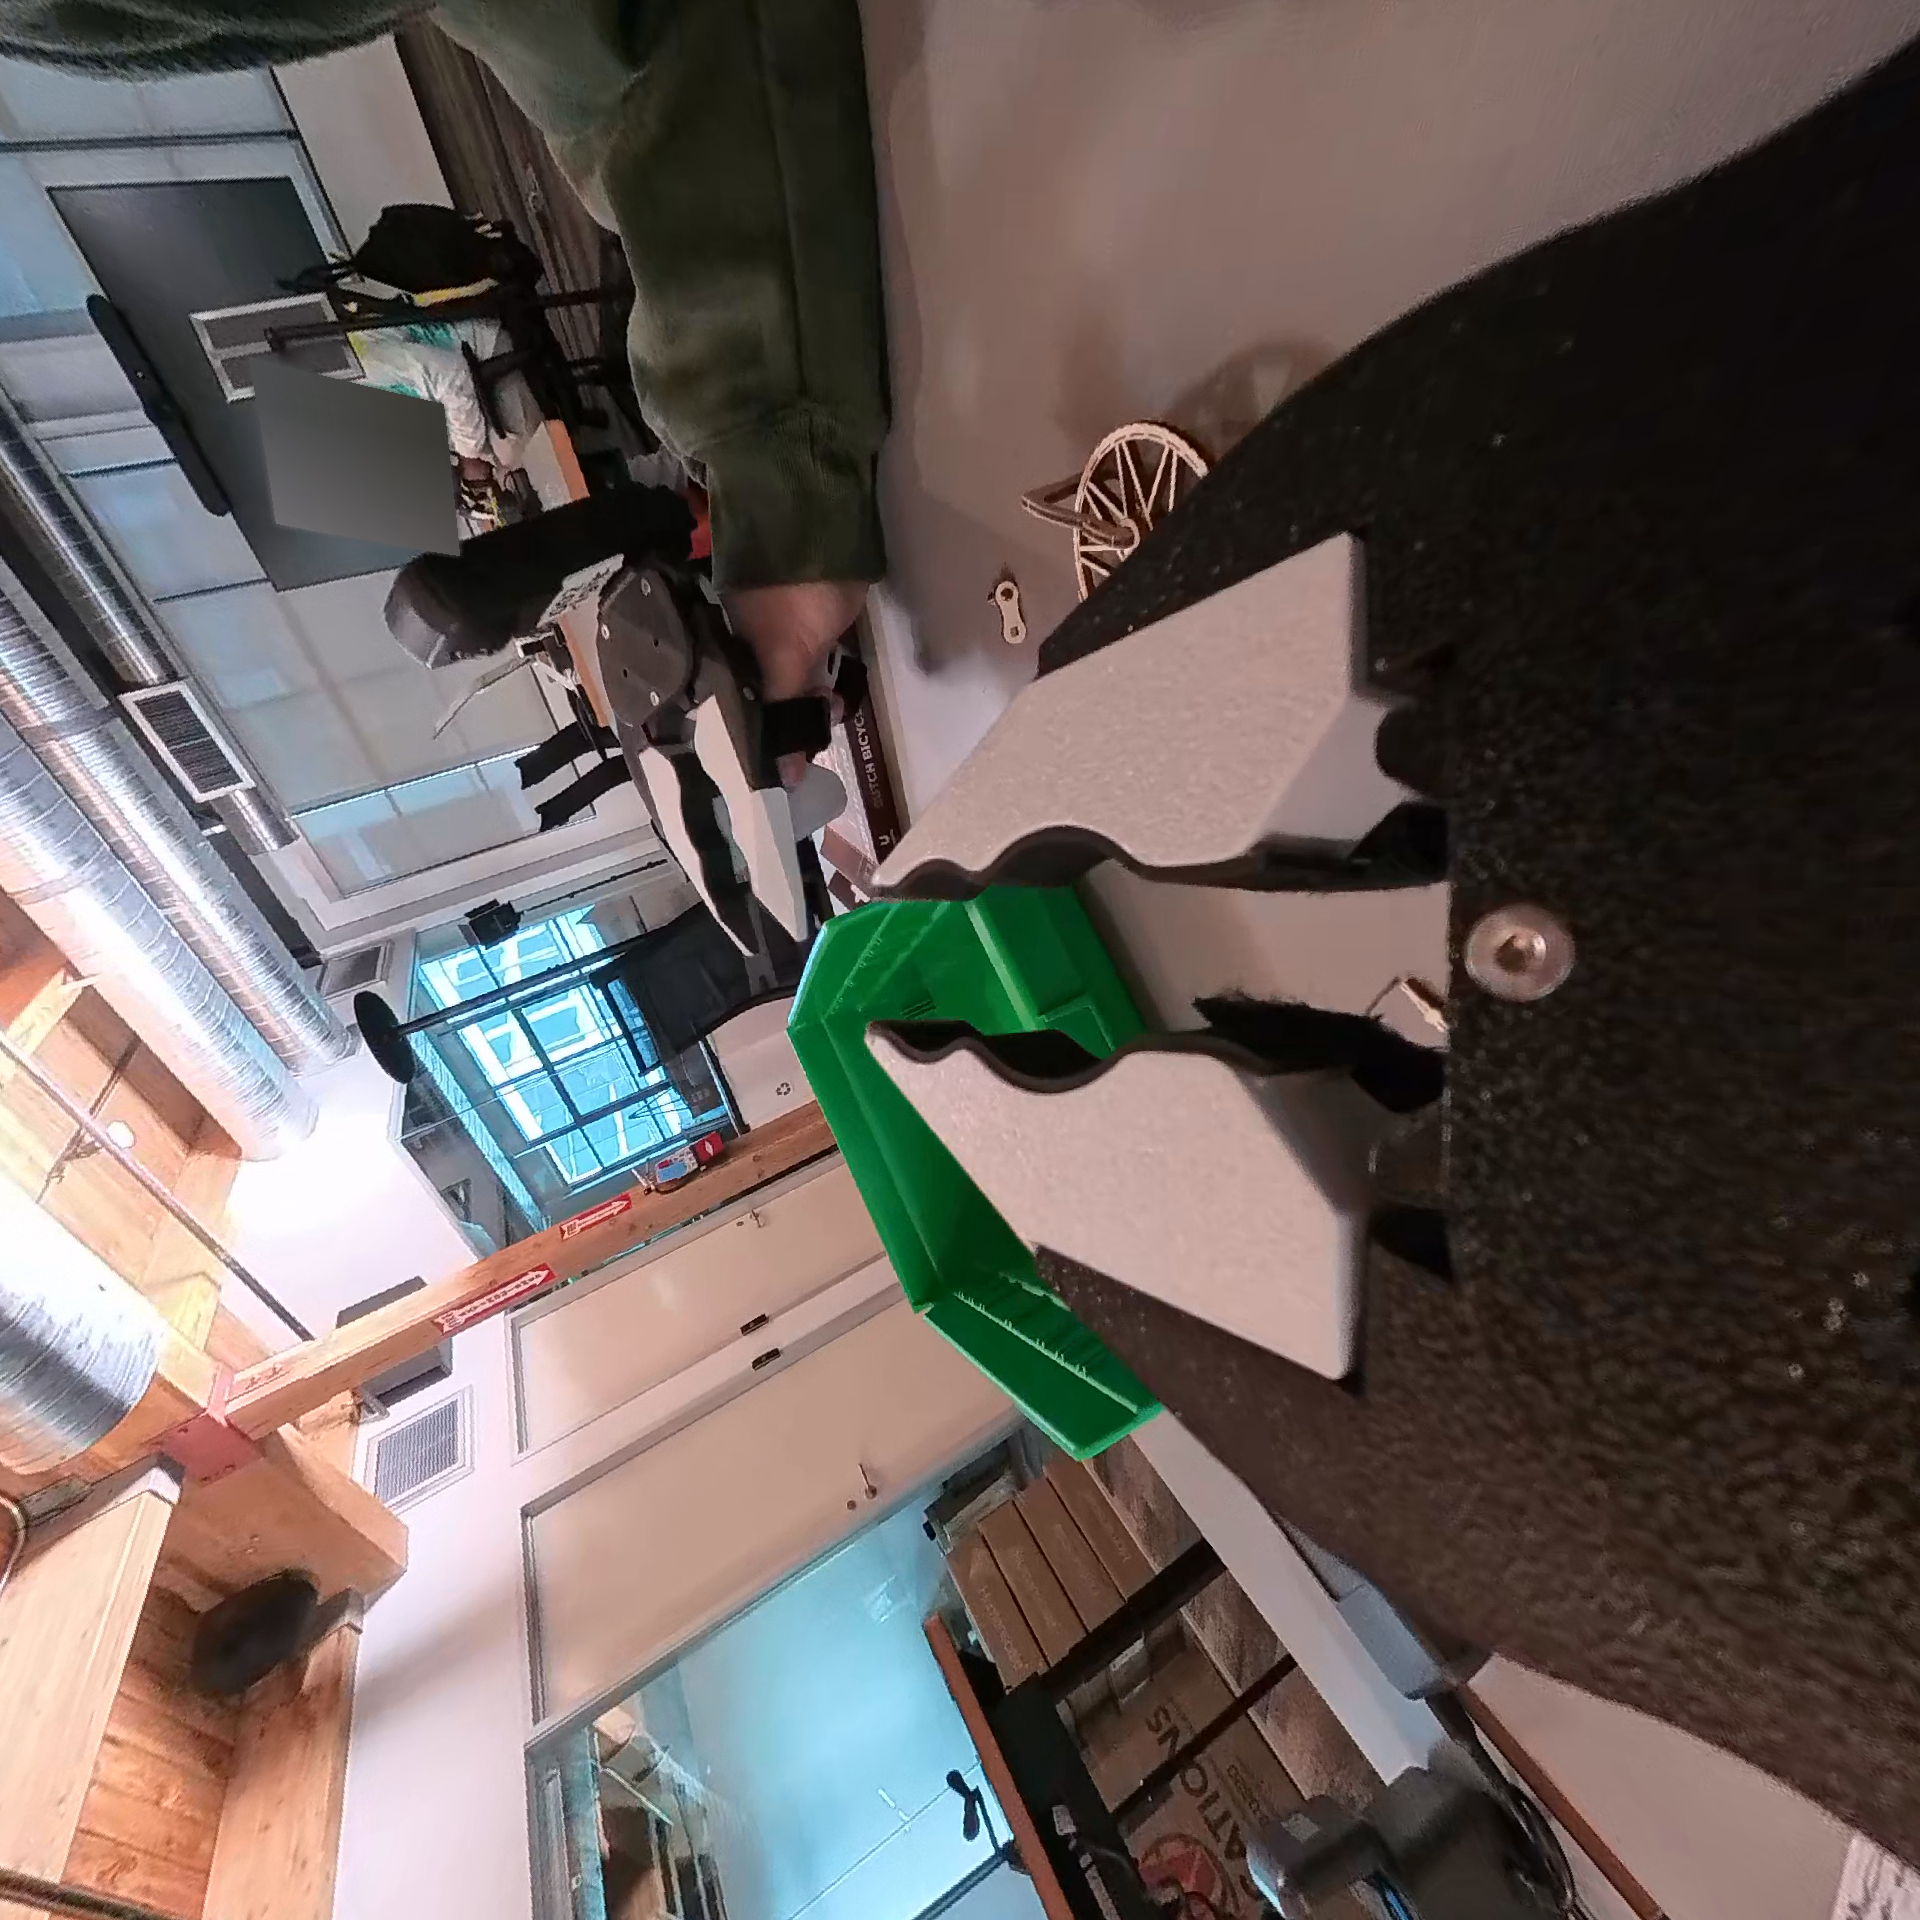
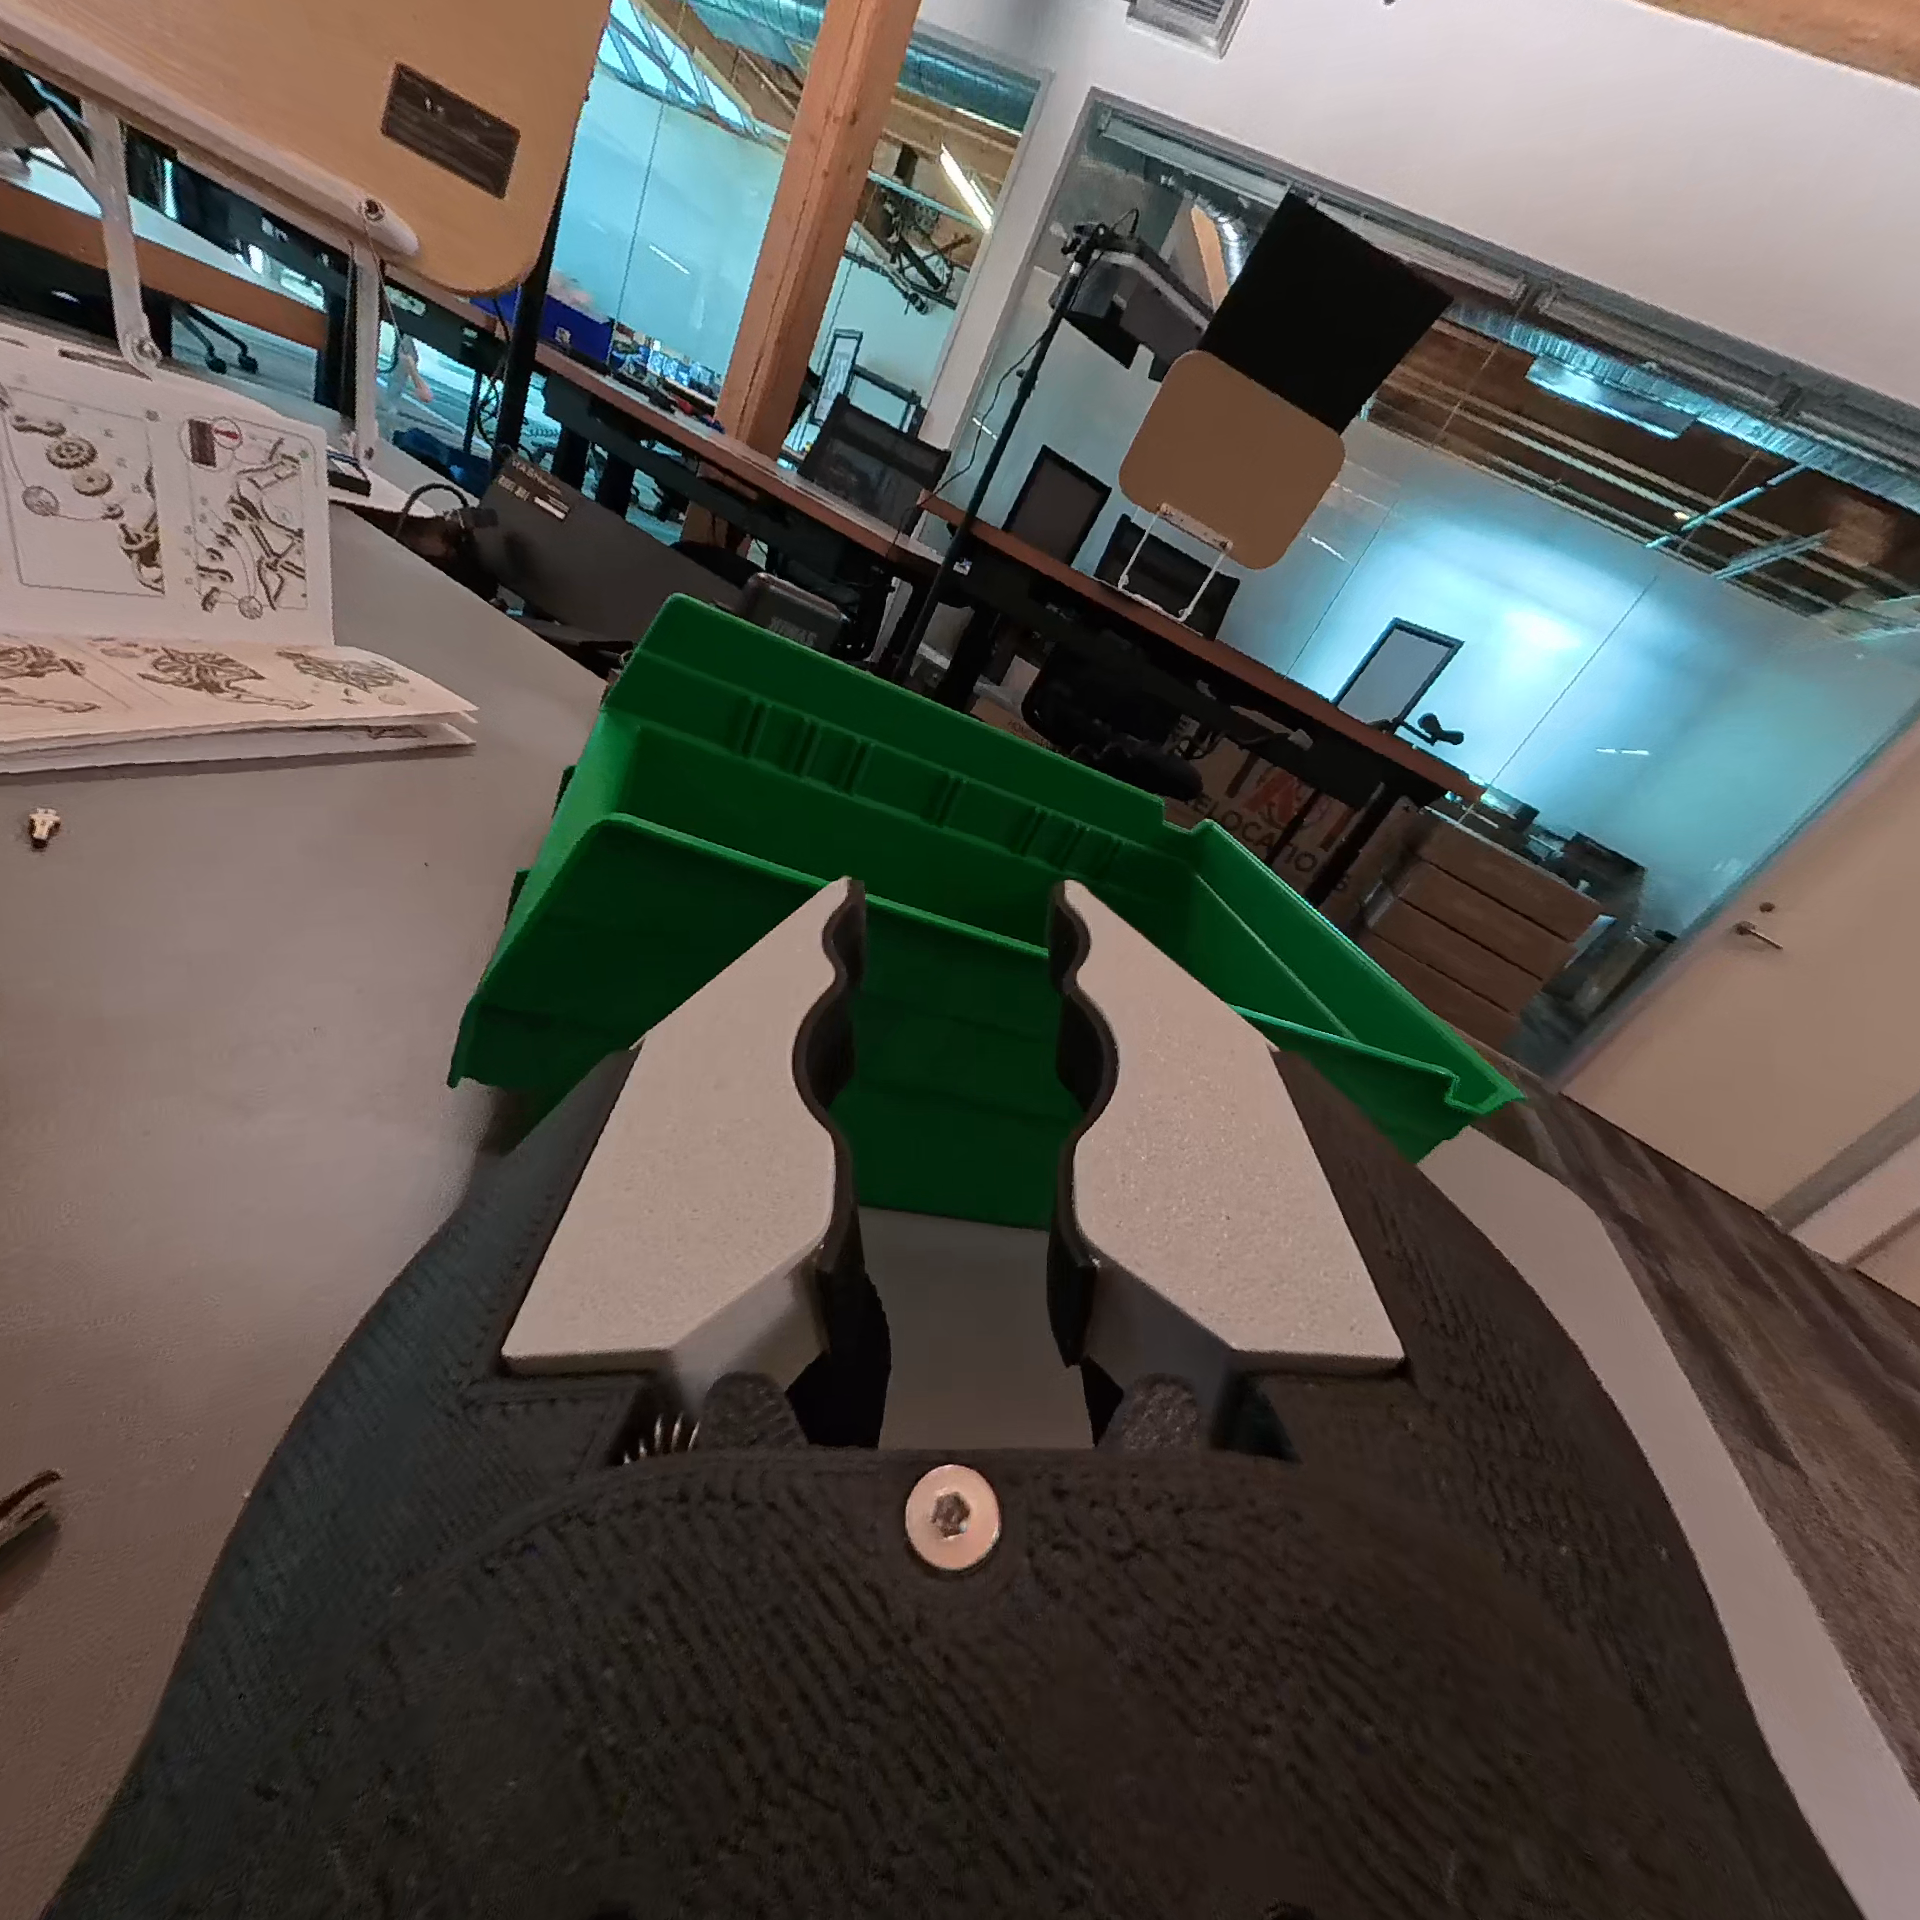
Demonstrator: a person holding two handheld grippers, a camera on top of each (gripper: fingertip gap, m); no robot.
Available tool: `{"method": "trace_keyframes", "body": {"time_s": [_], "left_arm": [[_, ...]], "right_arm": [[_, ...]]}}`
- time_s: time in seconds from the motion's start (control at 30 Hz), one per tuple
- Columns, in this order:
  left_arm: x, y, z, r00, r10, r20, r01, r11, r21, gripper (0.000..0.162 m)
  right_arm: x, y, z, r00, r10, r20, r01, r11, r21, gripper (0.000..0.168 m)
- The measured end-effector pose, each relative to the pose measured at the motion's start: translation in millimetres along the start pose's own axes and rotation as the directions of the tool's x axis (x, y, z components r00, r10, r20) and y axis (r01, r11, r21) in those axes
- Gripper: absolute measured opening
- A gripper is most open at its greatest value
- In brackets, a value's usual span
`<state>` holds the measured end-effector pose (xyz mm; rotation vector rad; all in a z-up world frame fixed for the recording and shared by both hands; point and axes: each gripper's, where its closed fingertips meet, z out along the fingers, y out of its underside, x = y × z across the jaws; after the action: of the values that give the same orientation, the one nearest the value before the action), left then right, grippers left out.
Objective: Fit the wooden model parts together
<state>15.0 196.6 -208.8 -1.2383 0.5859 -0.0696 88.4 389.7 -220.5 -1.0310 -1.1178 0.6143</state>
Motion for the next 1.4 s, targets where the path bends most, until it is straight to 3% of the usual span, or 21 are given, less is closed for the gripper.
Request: {"method": "trace_keyframes", "body": {"time_s": [1.4], "left_arm": [[1.2,4.6,1.1,1.0,-0.008,-0.015,0.008,1.0,-0.019,0.018]], "right_arm": [[-1.4,2.0,0.5,1.0,0.016,0.012,-0.016,1.0,-0.009,0.034]]}}
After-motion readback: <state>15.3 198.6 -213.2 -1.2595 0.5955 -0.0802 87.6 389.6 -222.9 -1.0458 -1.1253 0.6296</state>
